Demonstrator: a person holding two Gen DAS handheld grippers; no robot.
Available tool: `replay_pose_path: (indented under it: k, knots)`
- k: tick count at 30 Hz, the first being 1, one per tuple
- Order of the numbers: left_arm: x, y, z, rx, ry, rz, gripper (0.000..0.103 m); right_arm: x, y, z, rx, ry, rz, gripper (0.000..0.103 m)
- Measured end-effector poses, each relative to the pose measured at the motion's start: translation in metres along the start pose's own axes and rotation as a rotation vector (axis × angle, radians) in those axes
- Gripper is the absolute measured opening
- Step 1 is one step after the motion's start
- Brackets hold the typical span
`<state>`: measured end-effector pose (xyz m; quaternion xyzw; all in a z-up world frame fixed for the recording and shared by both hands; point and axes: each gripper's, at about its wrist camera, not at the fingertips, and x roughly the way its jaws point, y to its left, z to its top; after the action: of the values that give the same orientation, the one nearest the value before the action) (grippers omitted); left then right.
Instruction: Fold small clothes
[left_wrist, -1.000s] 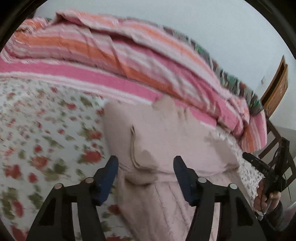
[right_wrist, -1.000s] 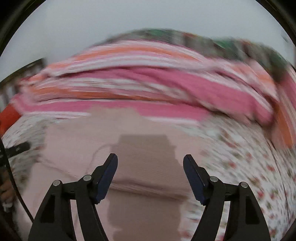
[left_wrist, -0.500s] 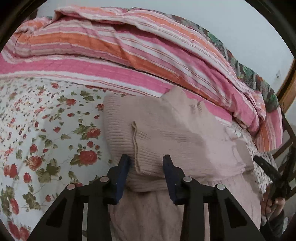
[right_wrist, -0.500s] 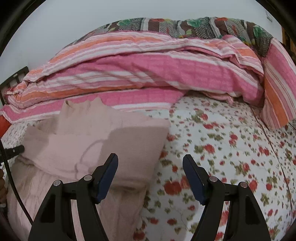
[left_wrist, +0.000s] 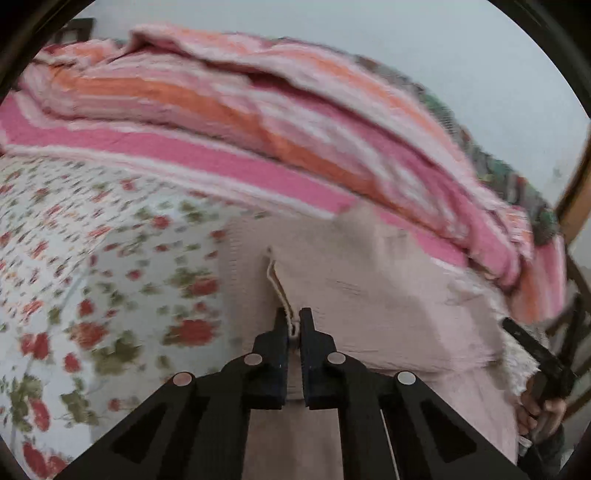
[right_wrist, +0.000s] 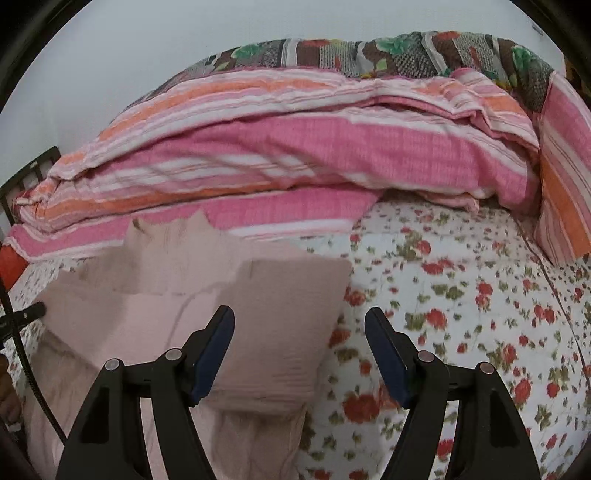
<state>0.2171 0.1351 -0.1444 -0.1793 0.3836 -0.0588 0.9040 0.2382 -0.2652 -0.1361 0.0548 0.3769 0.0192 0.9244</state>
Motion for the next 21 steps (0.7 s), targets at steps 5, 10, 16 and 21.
replay_pose_path:
  k: [5, 10, 16, 21]
  knots:
    - [0.0, -0.002, 0.0, 0.041, 0.003, 0.055, 0.013, 0.035, -0.001, -0.012, 0.0, 0.134, -0.041, 0.074]
    - [-0.006, -0.019, 0.007, 0.132, -0.077, 0.042, 0.028, 0.039, -0.011, -0.013, 0.051, 0.142, -0.016, 0.074]
    - [0.025, -0.033, -0.007, 0.228, 0.004, 0.132, 0.028, 0.046, -0.003, -0.014, -0.01, 0.163, -0.04, 0.074]
    - [0.024, -0.032, -0.011, 0.217, -0.013, 0.131, 0.028, 0.047, -0.003, -0.016, -0.005, 0.163, -0.037, 0.074]
